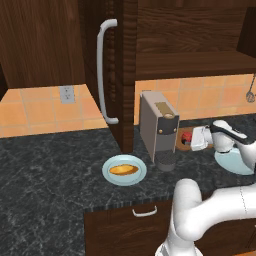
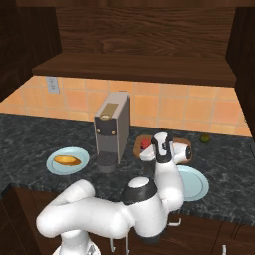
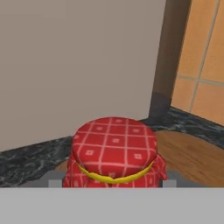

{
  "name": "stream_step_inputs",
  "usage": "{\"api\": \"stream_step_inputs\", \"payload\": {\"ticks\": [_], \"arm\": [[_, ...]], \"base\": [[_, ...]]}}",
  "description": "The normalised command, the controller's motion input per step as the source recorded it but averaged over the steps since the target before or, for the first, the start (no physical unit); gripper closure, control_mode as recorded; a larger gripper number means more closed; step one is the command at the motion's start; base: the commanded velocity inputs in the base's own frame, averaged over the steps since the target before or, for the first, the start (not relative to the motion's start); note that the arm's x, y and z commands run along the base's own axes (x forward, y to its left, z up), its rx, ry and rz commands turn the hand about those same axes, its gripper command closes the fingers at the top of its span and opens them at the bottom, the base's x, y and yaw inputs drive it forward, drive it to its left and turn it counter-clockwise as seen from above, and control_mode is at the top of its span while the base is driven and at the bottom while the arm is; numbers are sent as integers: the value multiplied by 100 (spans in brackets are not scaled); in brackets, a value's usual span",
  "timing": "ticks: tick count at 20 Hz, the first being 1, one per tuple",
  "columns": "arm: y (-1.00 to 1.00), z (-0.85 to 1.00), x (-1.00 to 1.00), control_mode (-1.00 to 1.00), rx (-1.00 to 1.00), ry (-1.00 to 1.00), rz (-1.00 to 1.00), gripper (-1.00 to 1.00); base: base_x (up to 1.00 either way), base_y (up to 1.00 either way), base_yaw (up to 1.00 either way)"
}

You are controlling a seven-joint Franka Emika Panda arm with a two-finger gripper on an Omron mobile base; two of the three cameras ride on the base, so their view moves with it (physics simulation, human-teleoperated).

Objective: From the different types of pastries on the counter, select a croissant and place it on the cutting board. Then retrieve a jar of jam from the cabinet and place it alongside the croissant on the cutting board.

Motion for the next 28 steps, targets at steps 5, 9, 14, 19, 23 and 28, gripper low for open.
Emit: {"api": "stream_step_inputs", "payload": {"ticks": [5,9,14,19,23,28], "arm": [[23,-10,4,-100,0,0,0,100],[8,-8,8,-100,0,0,0,-100],[0,12,0,-100,0,-1,0,-100],[-4,73,-3,-100,0,0,-1,-100],[-9,85,-21,-100,0,0,-1,-100],[0,82,-77,-100,0,0,-4,-100]], "base": [[0,0,0],[0,0,0],[0,0,0],[0,0,0],[0,0,0],[0,0,0]]}}
